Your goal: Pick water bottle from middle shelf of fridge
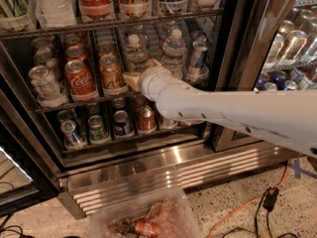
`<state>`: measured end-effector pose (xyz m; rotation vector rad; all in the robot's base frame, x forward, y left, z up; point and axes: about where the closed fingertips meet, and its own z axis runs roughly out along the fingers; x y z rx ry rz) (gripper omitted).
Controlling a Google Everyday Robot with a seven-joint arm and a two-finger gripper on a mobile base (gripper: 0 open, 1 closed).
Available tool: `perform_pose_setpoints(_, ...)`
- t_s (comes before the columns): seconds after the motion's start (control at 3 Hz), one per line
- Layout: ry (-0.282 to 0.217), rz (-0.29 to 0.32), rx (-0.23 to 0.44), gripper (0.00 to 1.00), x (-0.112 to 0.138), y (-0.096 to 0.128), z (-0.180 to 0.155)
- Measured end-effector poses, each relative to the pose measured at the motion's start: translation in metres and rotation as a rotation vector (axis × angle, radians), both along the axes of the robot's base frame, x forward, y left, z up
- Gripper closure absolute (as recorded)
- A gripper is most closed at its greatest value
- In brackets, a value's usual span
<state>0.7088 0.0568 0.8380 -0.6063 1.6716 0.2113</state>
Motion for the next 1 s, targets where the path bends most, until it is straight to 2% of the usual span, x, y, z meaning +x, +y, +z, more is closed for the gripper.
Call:
perform_pose_setpoints(0.33, -0.019, 0.005, 0.008, 0.52, 0.006, 0.007, 0.003)
perform_pose_setpoints(0.67, -0.021, 0.007, 0.006, 0.75, 0.007, 0.009, 0.003)
perform_pose_setpoints(1.0, -0.020, 0.041, 0.006, 0.97, 0.004, 0.021, 0.003)
